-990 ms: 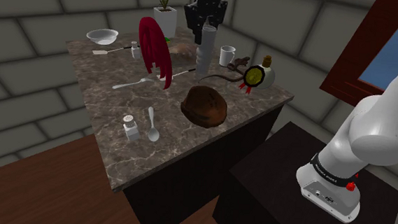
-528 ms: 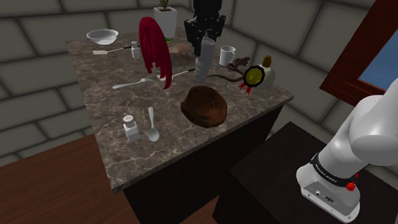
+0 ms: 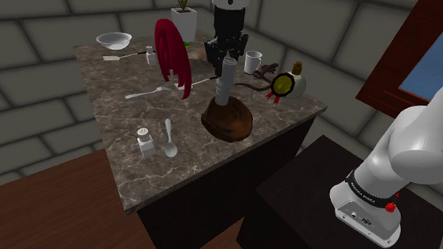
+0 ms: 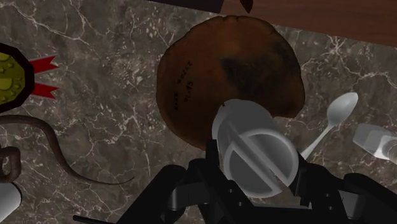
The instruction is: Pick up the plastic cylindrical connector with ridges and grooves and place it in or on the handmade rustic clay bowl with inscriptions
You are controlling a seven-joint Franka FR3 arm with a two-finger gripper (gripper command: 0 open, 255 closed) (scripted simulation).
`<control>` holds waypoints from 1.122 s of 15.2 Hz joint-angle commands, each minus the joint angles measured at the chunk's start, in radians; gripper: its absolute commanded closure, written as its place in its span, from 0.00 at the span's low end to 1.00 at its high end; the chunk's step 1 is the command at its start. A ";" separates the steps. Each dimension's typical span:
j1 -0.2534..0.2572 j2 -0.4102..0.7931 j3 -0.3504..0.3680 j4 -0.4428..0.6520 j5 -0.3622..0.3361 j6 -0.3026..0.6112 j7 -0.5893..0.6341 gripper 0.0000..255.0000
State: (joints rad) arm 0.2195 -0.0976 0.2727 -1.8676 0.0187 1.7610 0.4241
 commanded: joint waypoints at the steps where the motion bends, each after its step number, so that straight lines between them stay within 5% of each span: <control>1: 0.001 -0.001 0.001 -0.026 0.001 0.026 0.001 1.00; 13: 0.001 0.001 0.002 -0.073 0.000 0.075 0.001 1.00; 14: 0.001 0.001 0.001 -0.073 0.000 0.075 0.001 0.00; 17: 0.001 0.001 0.002 -0.073 0.000 0.075 0.001 0.00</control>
State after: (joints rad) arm 0.2207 -0.0964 0.2742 -1.9410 0.0188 1.8363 0.4254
